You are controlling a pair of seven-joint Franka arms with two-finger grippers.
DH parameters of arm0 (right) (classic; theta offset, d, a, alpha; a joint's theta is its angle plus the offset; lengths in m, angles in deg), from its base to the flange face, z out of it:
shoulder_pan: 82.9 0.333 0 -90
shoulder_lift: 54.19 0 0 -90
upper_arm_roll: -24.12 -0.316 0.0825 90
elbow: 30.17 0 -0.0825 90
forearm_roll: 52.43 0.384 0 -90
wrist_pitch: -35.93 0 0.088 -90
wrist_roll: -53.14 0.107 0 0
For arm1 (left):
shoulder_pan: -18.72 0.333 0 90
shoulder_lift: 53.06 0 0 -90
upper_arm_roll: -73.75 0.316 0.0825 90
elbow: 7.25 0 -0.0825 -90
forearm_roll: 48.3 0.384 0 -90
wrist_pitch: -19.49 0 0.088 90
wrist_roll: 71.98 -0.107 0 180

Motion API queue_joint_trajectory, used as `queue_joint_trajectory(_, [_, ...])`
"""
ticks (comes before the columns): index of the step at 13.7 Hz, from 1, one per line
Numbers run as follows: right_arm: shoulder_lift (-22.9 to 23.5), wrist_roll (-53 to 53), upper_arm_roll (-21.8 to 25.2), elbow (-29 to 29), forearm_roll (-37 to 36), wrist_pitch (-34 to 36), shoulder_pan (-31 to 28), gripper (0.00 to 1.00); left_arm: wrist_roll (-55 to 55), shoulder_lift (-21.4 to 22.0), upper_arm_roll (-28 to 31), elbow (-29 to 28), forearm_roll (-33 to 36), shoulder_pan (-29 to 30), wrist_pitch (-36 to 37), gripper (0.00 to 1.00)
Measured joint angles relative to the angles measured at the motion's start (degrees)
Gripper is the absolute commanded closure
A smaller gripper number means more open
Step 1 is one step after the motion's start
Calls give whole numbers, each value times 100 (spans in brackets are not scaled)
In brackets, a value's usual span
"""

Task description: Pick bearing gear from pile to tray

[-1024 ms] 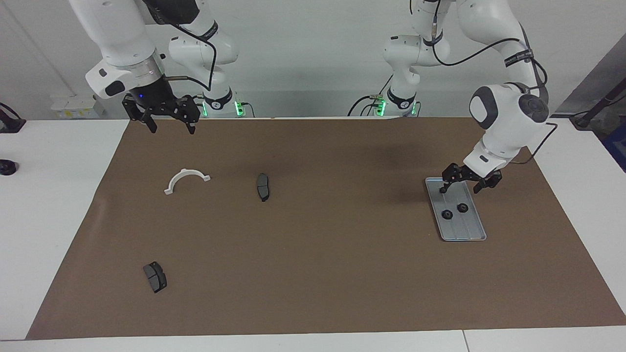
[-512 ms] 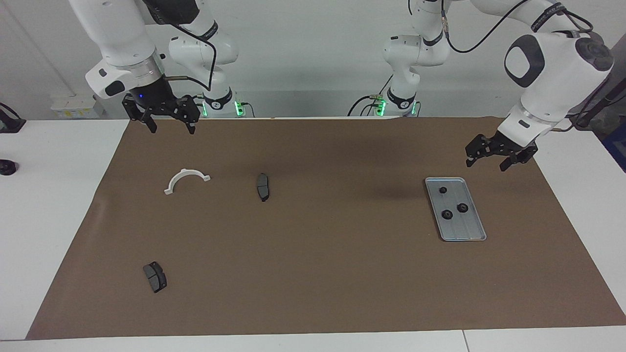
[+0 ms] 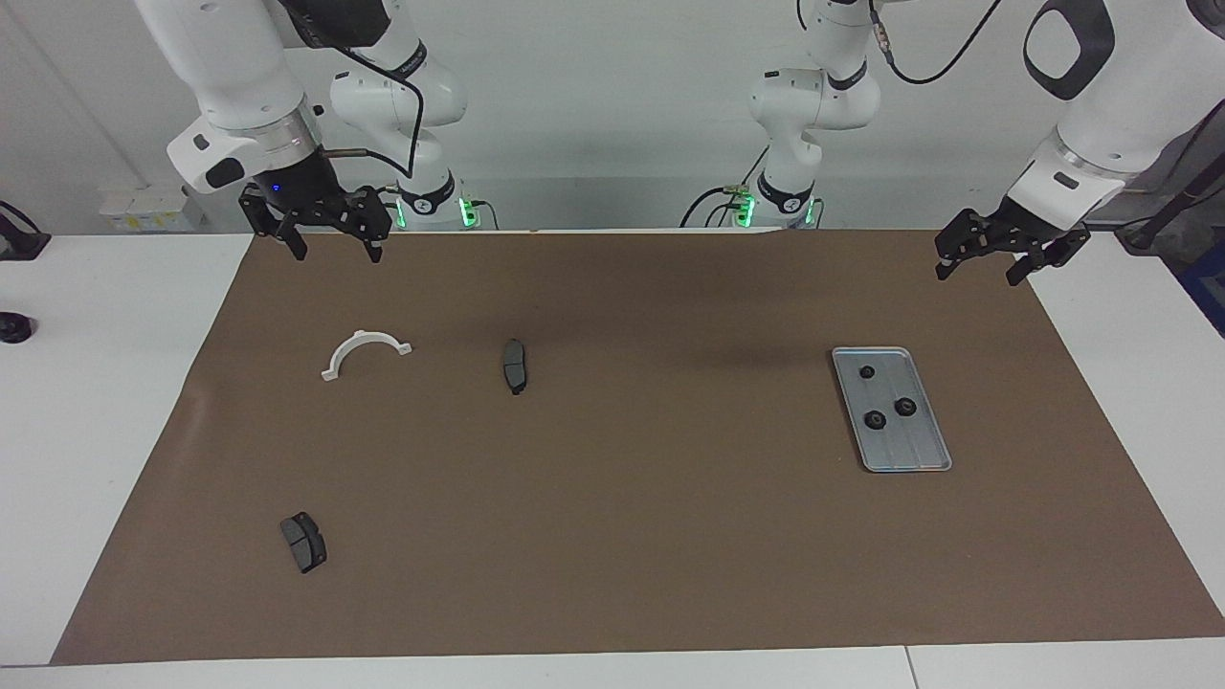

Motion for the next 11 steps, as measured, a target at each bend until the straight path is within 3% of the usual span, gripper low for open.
queue_joint_trajectory(11, [0, 0, 0, 0, 0, 0, 0, 0, 784, 107, -68, 85, 201, -11, 1, 0])
